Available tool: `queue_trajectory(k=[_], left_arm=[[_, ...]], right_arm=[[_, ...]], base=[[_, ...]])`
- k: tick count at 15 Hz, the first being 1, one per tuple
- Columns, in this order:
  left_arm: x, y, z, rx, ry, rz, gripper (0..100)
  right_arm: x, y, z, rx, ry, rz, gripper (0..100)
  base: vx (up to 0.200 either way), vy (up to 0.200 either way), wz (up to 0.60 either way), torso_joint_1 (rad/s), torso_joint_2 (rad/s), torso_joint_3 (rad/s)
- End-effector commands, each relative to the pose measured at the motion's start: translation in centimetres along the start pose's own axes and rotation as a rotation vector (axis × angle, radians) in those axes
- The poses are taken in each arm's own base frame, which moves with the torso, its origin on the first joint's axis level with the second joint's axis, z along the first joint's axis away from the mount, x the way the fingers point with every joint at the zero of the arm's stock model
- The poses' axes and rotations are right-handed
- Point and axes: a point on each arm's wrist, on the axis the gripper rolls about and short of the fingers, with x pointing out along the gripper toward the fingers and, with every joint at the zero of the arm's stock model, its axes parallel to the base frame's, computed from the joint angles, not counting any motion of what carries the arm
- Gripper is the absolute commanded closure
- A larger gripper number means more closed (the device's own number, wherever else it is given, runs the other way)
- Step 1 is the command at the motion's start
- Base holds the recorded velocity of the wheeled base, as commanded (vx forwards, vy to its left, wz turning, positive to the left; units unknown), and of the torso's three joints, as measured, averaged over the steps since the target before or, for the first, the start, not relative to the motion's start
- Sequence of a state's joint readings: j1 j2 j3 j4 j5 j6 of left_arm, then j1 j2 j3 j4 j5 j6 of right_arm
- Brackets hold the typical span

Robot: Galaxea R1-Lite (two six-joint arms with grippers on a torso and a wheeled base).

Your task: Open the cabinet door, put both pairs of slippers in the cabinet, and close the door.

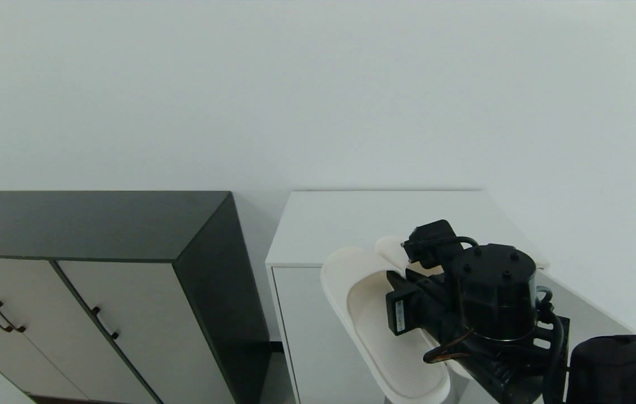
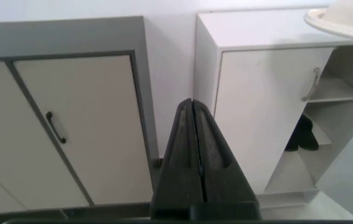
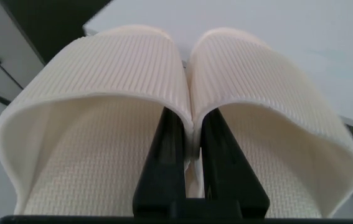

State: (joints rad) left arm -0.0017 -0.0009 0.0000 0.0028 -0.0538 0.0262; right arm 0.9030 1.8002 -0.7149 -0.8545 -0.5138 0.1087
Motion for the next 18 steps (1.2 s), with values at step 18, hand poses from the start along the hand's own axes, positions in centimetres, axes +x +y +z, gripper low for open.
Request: queue_trajectory(k=[18], left_arm=[[0.0, 0.0, 0.0, 0.001, 0.001, 0.000, 100]], right_arm=[[-2.4, -0.5, -0.1, -0.033, -0.010, 0.033, 100]], base=[[0.000, -0.167, 0.00, 0.000, 0.00, 0.003]])
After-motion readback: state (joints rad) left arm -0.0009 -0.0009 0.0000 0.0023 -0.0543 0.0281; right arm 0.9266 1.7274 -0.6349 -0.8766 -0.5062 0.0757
